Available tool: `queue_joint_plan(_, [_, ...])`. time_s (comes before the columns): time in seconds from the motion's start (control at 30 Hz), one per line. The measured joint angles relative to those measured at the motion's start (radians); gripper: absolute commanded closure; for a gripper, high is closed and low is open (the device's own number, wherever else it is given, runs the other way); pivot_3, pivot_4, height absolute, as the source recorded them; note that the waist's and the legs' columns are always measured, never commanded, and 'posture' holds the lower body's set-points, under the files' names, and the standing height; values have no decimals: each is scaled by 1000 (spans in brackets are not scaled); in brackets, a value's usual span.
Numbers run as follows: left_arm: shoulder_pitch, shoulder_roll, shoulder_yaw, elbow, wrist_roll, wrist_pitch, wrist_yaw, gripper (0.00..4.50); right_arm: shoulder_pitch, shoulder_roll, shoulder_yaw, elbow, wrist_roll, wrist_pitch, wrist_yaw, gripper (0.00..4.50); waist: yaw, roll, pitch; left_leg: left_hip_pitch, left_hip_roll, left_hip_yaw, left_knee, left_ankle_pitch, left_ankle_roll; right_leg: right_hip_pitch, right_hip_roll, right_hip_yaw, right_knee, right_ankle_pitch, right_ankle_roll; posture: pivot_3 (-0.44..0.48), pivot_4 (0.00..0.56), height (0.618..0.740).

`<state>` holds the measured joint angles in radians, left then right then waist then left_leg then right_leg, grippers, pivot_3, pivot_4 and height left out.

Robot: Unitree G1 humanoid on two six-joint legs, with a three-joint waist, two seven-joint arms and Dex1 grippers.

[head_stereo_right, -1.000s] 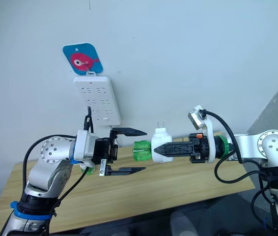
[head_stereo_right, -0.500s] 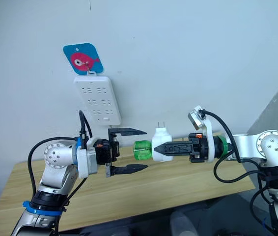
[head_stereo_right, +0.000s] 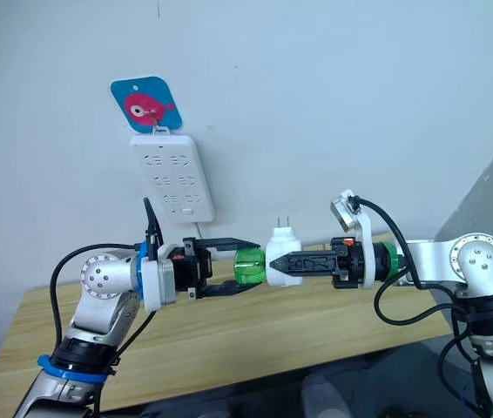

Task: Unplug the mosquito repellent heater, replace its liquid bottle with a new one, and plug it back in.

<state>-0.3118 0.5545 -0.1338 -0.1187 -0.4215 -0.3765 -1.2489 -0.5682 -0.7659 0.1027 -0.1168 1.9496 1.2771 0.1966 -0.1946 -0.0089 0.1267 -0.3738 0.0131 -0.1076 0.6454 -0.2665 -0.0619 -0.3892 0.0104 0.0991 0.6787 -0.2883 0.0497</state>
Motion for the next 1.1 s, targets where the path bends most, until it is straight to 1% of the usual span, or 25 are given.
queue_joint_plan(0.13, [27, 107, -20, -122, -158, 396, 55, 2264, -14, -1, 18, -7, 0, 2, -22, 1493, -1, -1, 5, 0, 0, -1, 0, 0, 0, 0, 1, 0, 1, 0, 0, -194, 105, 734])
queue_joint_plan(0.17, [19, 141, -23, -158, -232, 544, 84, 2264, -27, -10, 24, -8, -2, 3, -24, 1493, -1, 0, 8, 0, 0, -1, 0, 0, 0, 0, 1, 0, 1, 0, 0, -194, 105, 734])
queue_joint_plan(0.23, [-16, 177, -23, -187, -344, 755, 125, 2264, -49, -31, 29, -14, -2, 6, -21, 1493, 0, -1, 12, -1, 0, -2, 0, 0, 0, 0, 2, 0, 1, 0, 0, -193, 107, 734])
queue_joint_plan(0.3, [-73, 212, -21, -190, -482, 984, 150, 2264, -71, -60, 31, -37, -4, 17, -10, 1493, 2, -1, 14, -2, 0, -3, 0, 0, 0, -1, 2, -1, 0, 0, 0, -193, 108, 734])
queue_joint_plan(0.37, [-113, 227, -12, -184, -566, 1125, 167, 2264, -76, -74, 33, -49, -6, 19, 5, 1493, 1, -1, 14, -2, 0, -3, 0, 0, 0, -1, 2, 0, -1, 0, 0, -193, 108, 734])
queue_joint_plan(0.43, [-139, 231, -4, -174, -618, 1219, 175, 2264, -80, -81, 35, -59, -9, 18, 17, 1493, 1, 0, 15, -4, 0, -3, -1, 0, 0, -3, 2, 0, -1, 0, 0, -193, 108, 734])
queue_joint_plan(0.5, [-158, 227, 5, -165, -635, 1264, 181, 2264, -81, -86, 35, -63, -11, 12, 21, 1493, 0, 0, 15, -7, 0, -2, 0, 0, 0, -7, 2, 0, 0, 0, 0, -193, 110, 734])
queue_joint_plan(0.53, [-160, 225, 9, -165, -636, 1268, 182, 2264, -81, -87, 36, -63, -11, 8, 21, 1493, 0, 1, 15, -7, 0, -2, 0, 0, 0, -7, 2, 0, 0, 0, 0, -193, 110, 734])
queue_joint_plan(0.6, [-157, 218, 19, -164, -630, 1259, 180, 1537, -83, -88, 36, -65, -11, -1, 23, 1493, 1, 1, 15, -8, 0, -2, 0, 0, 0, -8, 2, 0, 0, 0, 0, -191, 111, 734])
queue_joint_plan(0.63, [-150, 220, 25, -163, -611, 1248, 177, 1268, -85, -92, 36, -67, -13, -2, 25, 1493, 2, 1, 15, -8, 0, -2, 0, 0, 0, -9, 2, 1, 0, 0, 0, -191, 111, 734])
queue_joint_plan(0.7, [-118, 234, 41, -157, -553, 1197, 157, 616, -86, -111, 36, -64, -14, -4, 25, 1493, 2, 1, 15, -8, 0, -1, 0, 0, 0, -9, 2, 1, 0, 0, 0, -191, 111, 734])
queue_joint_plan(0.77, [-76, 231, 49, -160, -466, 1099, 140, 14, -86, -115, 35, -63, -13, -4, 40, 1493, 3, 1, 15, -8, 0, -1, 0, 0, 0, -9, 2, 2, 0, 0, 0, -185, 109, 734])
queue_joint_plan(0.8, [-58, 224, 51, -160, -428, 1048, 133, 0, -86, -115, 35, -63, -11, -4, 47, 1493, 5, 1, 15, -8, 0, -1, 0, 0, 0, -9, 2, 2, 0, 0, 0, -183, 107, 734])
queue_joint_plan(0.87, [-8, 198, 61, -160, -321, 873, 96, 0, -85, -116, 35, -62, -7, -2, 63, 1493, 8, 1, 15, -9, 0, 0, 0, 0, 0, -10, 2, 2, 0, 0, 0, -183, 107, 734])
queue_joint_plan(0.93, [33, 173, 65, -141, -202, 648, 44, 0, -82, -118, 35, -54, -5, -2, 72, 1493, 14, 1, 15, -9, 0, 0, 0, 0, 0, -10, 2, 2, 0, 0, -1, -178, 106, 734])
queue_joint_plan(0.97, [41, 158, 69, -129, -163, 562, 29, 0, -77, -121, 35, -51, -4, -1, 76, 1493, 18, 1, 15, -9, 0, 0, 0, 0, 0, -10, 2, 3, 0, 1, -2, -178, 106, 734])
queue_joint_plan(1.03, [44, 109, 84, -75, -68, 332, -3, 0, -67, -121, 35, -38, -4, -1, 82, 1493, 30, 1, 15, -9, 0, 1, 0, 0, 0, -10, 2, 3, 0, 1, -2, -175, 101, 734])
queue_joint_plan(1.1, [44, 76, 95, -32, -20, 171, -22, 0, -64, -121, 35, -35, -4, -1, 82, 1493, 34, 1, 15, -9, 0, 1, 1, 0, 0, -10, 2, 4, 0, 1, -2, -175, 101, 734])
